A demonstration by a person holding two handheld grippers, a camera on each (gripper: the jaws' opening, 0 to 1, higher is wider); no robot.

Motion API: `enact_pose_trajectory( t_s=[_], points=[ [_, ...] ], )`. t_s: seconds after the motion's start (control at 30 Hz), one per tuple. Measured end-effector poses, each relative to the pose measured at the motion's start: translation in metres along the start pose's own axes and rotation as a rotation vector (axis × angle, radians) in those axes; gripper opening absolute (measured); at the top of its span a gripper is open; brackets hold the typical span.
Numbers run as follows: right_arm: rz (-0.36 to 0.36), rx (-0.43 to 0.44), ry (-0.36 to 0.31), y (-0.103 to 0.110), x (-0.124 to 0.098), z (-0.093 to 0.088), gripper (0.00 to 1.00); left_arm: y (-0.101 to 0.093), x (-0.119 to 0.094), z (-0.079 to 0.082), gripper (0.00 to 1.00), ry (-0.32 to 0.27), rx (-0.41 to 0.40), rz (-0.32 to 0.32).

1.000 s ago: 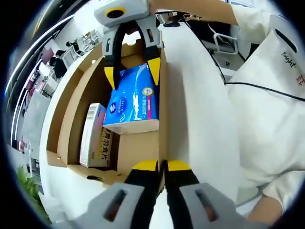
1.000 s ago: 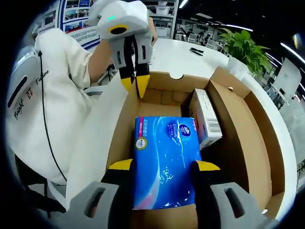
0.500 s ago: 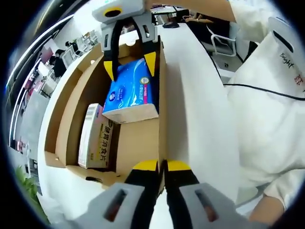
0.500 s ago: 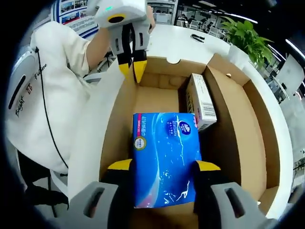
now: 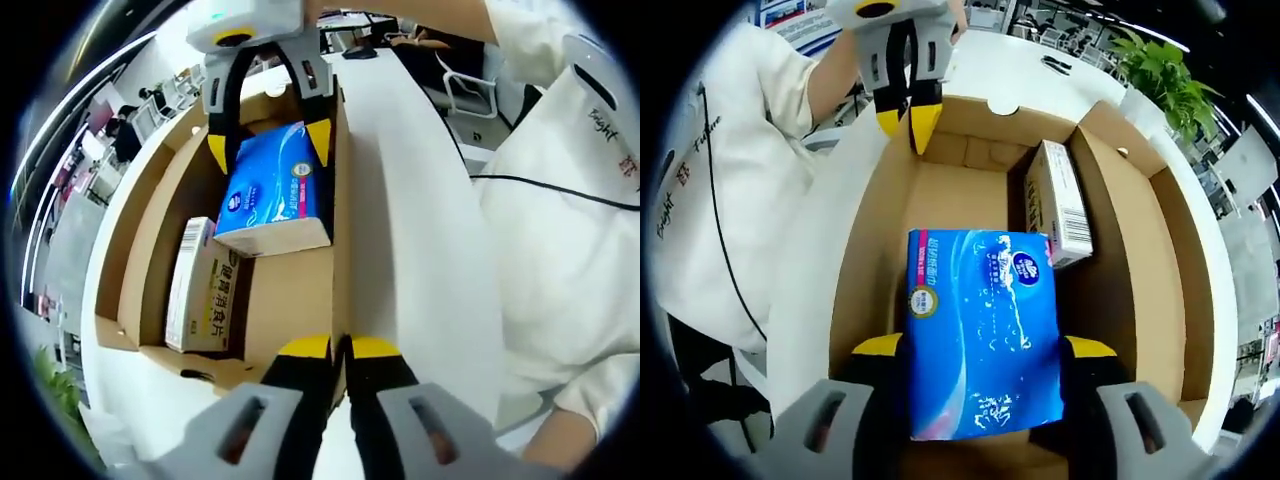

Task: Operate the shoe box by opening the lid, removing the specified soft item, and placing it in the target area until the item is outside and the box remains undamaged.

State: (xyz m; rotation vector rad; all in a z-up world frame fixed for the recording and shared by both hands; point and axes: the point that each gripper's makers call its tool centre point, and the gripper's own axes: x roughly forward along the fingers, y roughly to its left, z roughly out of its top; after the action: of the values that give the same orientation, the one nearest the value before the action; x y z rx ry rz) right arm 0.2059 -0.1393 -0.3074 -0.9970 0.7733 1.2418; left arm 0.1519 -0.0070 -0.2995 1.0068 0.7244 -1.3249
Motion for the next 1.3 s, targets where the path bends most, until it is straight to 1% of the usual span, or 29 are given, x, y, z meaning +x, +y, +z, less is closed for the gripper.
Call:
enact_pose_trajectory(
  t_s=[0.03, 0.1, 0.17, 0.23, 0.3, 0.4, 0.5, 0.7, 0.83, 0.87, 1.0, 1.13, 1.23, 1.3],
  points=[
    [-0.001, 0.006, 0.008, 0.0, 0.0, -0.001, 0.66, 0.0, 0.0, 0.0, 0.04, 0.0, -0.002, -0.001],
    [0.032, 0.039, 0.042, 0.001, -0.001, -0.006, 0.65, 0.001, 0.0, 0.0, 0.04, 0.001, -0.002, -0.002],
    [0.038, 0.039, 0.087, -0.004, -0.001, -0.007, 0.67, 0.0, 0.0, 0.0, 0.04, 0.006, -0.014, -0.005],
    [0.061, 0.036, 0.149, -0.006, -0.001, -0.009, 0.68, 0.0, 0.001, 0.0, 0.04, 0.008, -0.016, -0.006],
    [0.096, 0.043, 0.182, -0.005, 0.004, -0.009, 0.68, 0.0, 0.001, 0.0, 0.04, 0.004, -0.01, -0.005],
    [0.11, 0.046, 0.207, -0.006, 0.009, -0.009, 0.69, 0.0, 0.001, 0.001, 0.04, -0.002, 0.003, 0.004],
    [0.127, 0.048, 0.226, -0.005, 0.012, -0.01, 0.69, 0.0, 0.001, 0.001, 0.04, -0.01, 0.003, 0.006],
    [0.129, 0.055, 0.245, -0.004, 0.017, -0.012, 0.72, 0.001, 0.001, 0.002, 0.04, -0.014, 0.008, 0.003],
    [0.148, 0.07, 0.267, -0.004, 0.022, -0.015, 0.76, 0.001, 0.001, 0.002, 0.04, -0.017, 0.011, 0.004],
    [0.163, 0.073, 0.278, -0.002, 0.025, -0.017, 0.76, 0.001, 0.001, 0.002, 0.04, -0.018, 0.01, 0.005],
    [0.16, 0.073, 0.305, -0.001, 0.028, -0.018, 0.78, 0.001, 0.001, 0.002, 0.04, -0.021, 0.014, 0.008],
    [0.131, 0.055, 0.342, 0.001, 0.034, -0.022, 0.8, 0.001, 0.001, 0.002, 0.04, -0.017, 0.012, 0.006],
    [0.135, 0.054, 0.35, 0.001, 0.038, -0.024, 0.82, 0.001, 0.001, 0.001, 0.04, -0.018, 0.012, 0.008],
    [0.154, 0.064, 0.329, 0.001, 0.038, -0.024, 0.83, 0.0, 0.001, 0.002, 0.05, -0.022, 0.023, 0.017]
  ],
)
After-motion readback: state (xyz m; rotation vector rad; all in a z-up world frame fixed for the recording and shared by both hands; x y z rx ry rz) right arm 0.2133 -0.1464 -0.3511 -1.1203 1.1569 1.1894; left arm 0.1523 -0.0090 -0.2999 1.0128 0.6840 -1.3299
